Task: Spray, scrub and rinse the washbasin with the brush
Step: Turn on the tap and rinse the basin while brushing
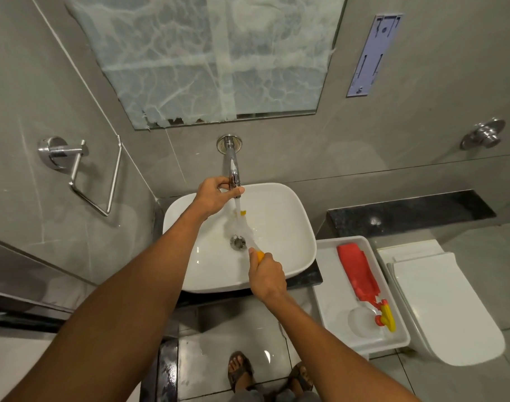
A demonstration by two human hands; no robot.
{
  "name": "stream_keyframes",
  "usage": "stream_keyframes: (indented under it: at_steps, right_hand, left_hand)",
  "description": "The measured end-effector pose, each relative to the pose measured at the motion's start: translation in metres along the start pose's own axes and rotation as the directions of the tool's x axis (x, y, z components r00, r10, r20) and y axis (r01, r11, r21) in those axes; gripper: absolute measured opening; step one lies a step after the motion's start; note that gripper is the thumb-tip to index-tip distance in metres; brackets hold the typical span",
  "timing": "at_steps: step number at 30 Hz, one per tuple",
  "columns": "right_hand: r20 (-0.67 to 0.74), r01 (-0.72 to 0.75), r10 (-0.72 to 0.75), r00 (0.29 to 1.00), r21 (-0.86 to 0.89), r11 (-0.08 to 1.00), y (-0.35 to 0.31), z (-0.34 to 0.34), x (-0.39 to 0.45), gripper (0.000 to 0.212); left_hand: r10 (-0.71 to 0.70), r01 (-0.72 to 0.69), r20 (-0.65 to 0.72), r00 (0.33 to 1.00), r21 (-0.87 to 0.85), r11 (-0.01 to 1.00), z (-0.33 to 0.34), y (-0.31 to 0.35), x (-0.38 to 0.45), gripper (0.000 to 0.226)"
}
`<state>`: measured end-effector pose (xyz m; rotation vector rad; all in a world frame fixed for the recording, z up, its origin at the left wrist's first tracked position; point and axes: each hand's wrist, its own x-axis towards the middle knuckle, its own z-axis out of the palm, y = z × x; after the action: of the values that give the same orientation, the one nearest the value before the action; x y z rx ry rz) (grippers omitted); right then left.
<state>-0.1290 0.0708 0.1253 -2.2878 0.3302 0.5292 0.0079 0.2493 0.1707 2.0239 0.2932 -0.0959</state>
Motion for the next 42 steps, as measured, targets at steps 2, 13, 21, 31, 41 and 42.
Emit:
stream_keyframes:
  at_steps: [2,13,21,31,41,42]
  right_hand:
    - [0.133,-0.103,0.066,0.989,0.293,0.951,0.001,-0.002,-0.001,0.058]
    - [0.747,-0.754,-0.105,0.656,0.655,-0.049,0.014,-0.024,0.005,0.051]
    - [0.025,-0.075,0.071,0.997,0.293,0.953,0.005,-0.003,0.002,0.062]
    - [-0.121,0.064,-0.099,0.988,-0.27,0.961,0.004,-0.001,0.005,0.058]
    - [-0.118,0.065,-0.103,0.988,-0.29,0.955,0.007,-0.003,0.007,0.057]
    - [-0.117,0.062,-0.099,0.988,-0.284,0.957,0.007,-0.003,0.007,0.057]
  left_hand:
    - [-0.001,0.001,0.001,1.0,-0.002,1.0,0.0,0.0,0.0,0.043]
    - [0.024,-0.024,0.0,1.0,0.014,1.0,0.0,-0.002,0.003,0.04]
    - [0.009,-0.009,0.005,1.0,0.015,1.0,-0.001,-0.004,0.007,0.041]
    - [0.009,-0.009,-0.01,1.0,-0.02,1.0,0.0,-0.006,0.008,0.044]
    - [-0.021,0.016,-0.097,0.995,-0.051,0.999,0.007,-0.002,0.002,0.047]
    - [-0.036,0.027,-0.148,0.988,-0.059,0.998,0.011,-0.001,0.0,0.05]
